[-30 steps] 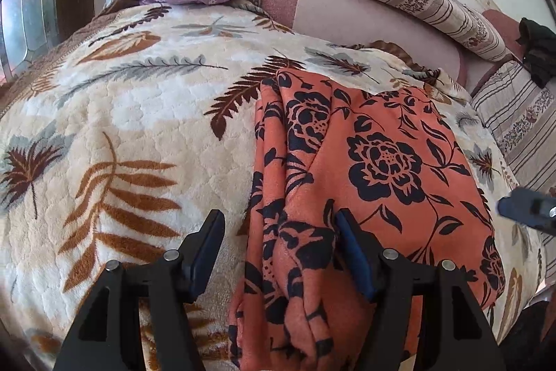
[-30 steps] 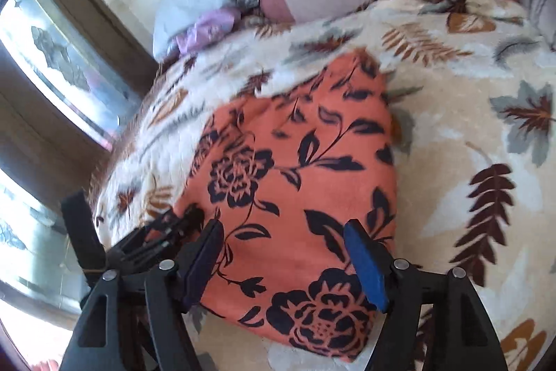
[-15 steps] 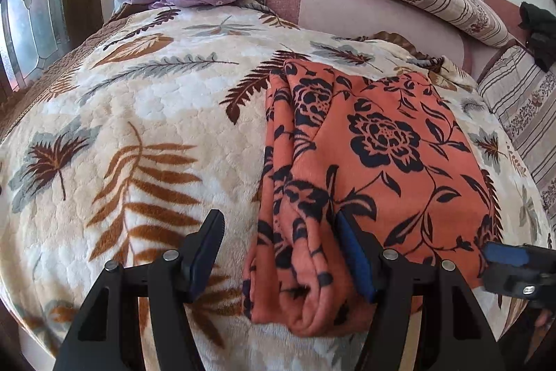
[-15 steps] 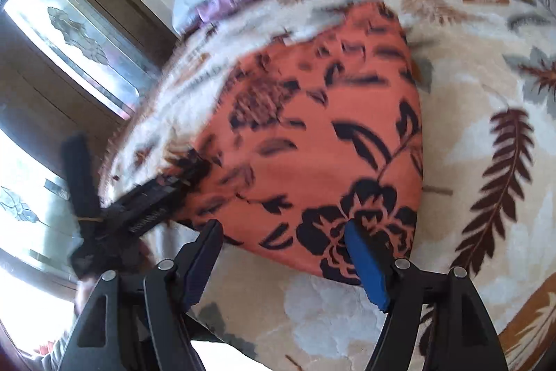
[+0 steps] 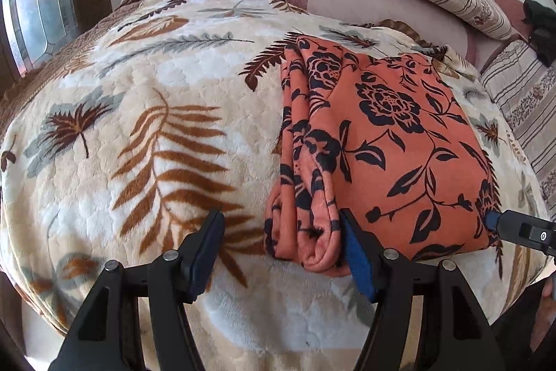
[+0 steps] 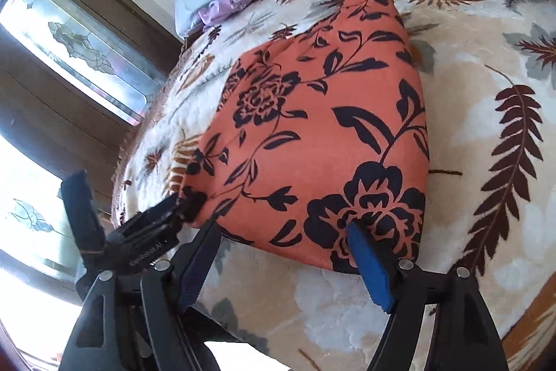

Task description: Fold small clothes

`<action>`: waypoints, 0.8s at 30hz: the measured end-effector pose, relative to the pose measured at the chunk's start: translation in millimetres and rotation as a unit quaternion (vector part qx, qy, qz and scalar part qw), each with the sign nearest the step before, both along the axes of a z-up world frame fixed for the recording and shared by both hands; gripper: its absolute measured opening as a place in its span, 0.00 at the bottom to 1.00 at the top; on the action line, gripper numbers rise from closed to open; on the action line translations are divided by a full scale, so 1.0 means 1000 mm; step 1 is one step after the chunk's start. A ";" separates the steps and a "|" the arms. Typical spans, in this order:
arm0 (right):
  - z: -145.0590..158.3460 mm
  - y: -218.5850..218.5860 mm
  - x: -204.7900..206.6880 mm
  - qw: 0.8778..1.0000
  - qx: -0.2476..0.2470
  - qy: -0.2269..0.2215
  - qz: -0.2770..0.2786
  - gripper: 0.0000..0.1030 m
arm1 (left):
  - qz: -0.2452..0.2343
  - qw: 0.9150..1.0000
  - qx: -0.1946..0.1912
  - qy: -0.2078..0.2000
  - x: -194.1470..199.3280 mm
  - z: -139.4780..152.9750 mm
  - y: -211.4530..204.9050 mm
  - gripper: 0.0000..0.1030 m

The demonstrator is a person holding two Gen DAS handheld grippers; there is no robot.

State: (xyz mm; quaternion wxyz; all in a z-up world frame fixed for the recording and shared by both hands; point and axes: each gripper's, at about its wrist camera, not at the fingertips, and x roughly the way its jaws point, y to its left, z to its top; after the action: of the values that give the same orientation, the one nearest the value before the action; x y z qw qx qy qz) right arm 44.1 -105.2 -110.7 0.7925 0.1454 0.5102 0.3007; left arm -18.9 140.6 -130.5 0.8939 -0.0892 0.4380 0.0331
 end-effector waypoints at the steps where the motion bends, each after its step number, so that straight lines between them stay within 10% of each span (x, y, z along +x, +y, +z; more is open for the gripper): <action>1: 0.003 -0.002 -0.001 1.000 -0.002 -0.003 -0.001 0.76 | -0.001 1.000 -0.003 0.000 -0.002 0.002 0.001 0.66; 11: 0.008 -0.072 0.033 0.995 0.054 0.012 -0.087 0.76 | -0.034 0.995 -0.089 -0.027 0.048 0.044 0.015 0.66; 18: -0.031 -0.075 0.108 0.986 0.095 0.087 -0.103 0.76 | -0.049 0.987 -0.147 0.050 0.147 0.025 0.016 0.64; 22: -0.046 -0.066 0.132 0.985 0.108 0.105 -0.089 0.74 | -0.048 0.984 -0.151 0.082 0.167 0.002 0.020 0.25; 24: -0.040 -0.049 0.134 0.992 0.067 0.092 -0.052 0.43 | -0.046 0.988 -0.133 0.059 0.156 0.008 0.021 0.15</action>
State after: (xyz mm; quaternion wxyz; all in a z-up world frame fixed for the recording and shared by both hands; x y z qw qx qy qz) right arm 178.3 -154.4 -150.5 0.7454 0.2517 0.5515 0.2774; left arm 137.2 161.5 -122.8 0.8473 -0.1848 0.4941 -0.0617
